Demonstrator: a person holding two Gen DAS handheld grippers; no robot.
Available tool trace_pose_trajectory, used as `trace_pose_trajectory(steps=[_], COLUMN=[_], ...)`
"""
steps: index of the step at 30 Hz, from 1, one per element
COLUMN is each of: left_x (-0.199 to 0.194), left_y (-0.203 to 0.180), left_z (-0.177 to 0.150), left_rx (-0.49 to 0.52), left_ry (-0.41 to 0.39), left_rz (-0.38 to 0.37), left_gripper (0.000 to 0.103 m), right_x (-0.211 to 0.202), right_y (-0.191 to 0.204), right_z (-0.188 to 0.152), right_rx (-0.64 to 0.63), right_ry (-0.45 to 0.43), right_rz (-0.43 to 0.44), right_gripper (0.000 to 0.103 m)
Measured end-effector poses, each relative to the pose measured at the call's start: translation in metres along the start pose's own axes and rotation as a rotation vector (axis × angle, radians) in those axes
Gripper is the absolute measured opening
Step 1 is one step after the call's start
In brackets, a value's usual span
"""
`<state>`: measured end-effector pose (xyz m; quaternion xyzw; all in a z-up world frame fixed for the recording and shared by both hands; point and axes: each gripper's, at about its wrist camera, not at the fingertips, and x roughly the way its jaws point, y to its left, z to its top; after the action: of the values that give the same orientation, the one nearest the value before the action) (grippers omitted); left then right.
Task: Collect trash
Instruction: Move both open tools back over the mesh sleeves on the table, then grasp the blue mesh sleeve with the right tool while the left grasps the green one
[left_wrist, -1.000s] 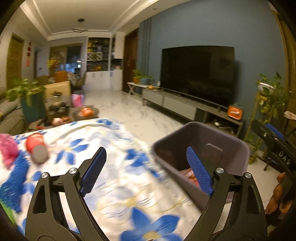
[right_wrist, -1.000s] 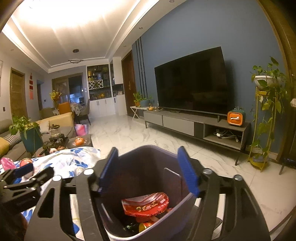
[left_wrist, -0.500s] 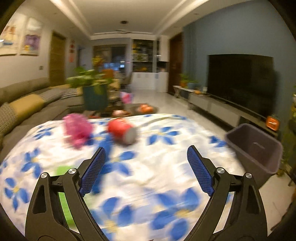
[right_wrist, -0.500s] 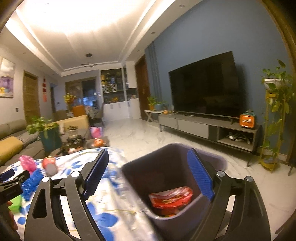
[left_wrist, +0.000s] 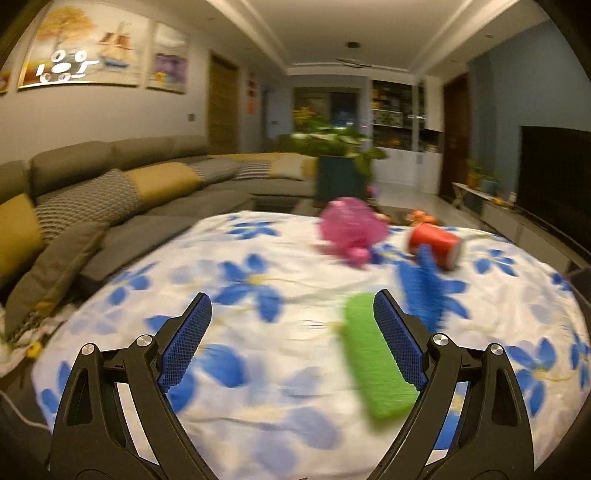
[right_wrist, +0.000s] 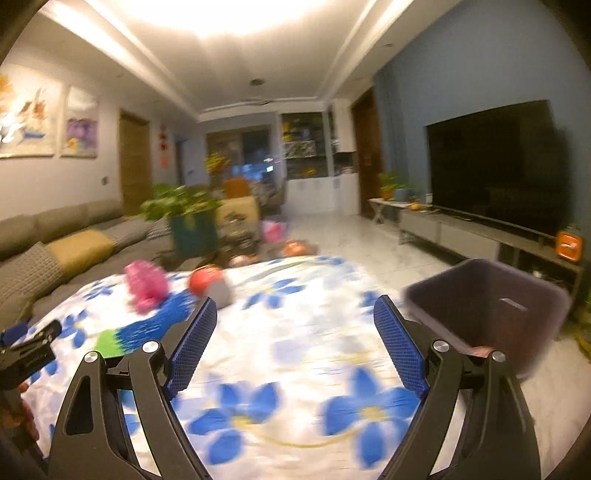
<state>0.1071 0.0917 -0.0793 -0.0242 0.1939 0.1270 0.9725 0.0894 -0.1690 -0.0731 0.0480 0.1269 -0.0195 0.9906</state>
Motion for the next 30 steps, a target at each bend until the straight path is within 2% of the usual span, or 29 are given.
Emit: trace_pose_trajectory(steps=[5,10,16,20,21,22,23,24,26,30], left_x=[0.007,0.014,0.016,0.016,0.016,0.016,0.015,0.015,0.014,0.009], left_y=[0.035,0.054,0.066,0.068,0.067,0.064,0.062,0.059,0.051,0.027], left_z=[-0.001,-0.003,-0.004,-0.005,-0.005,-0.006,-0.007,-0.007,-0.008,-0.010], left_rx=[-0.060,-0.102,-0.131,-0.133,-0.130,-0.125,-0.122,-0.118,-0.105,-0.071], left_ry=[0.011,0.014,0.010,0.016,0.018,0.019,0.019,0.021,0.025,0.038], left_rz=[0.051,0.084,0.085,0.060,0.051,0.040,0.031,0.022,-0.010,-0.095], left_gripper=[0.088,0.088,0.088,0.088,0.088,0.088,0.088,0.088,0.088,0.088], right_x=[0.026,0.055,0.094,0.114,0.117,0.118,0.119,0.120,0.118,0.101], right_y=[0.059,0.108,0.139,0.147,0.148,0.145,0.144,0.143,0.141,0.131], right_z=[-0.013,-0.022,-0.029,-0.037,-0.039,-0.040,-0.041,-0.042,-0.041,-0.034], right_rx=[-0.048,-0.101,-0.124,-0.148,-0.151,-0.151,-0.150,-0.151,-0.150,-0.149], right_ry=[0.066,0.125,0.200,0.292,0.310,0.320,0.332,0.338,0.331,0.263], right_rz=[0.122,0.189,0.223,0.227,0.230,0.236,0.239,0.241,0.244,0.224], right_gripper=[0.084,0.084,0.073,0.052,0.040,0.032,0.019,0.010,0.005,0.004])
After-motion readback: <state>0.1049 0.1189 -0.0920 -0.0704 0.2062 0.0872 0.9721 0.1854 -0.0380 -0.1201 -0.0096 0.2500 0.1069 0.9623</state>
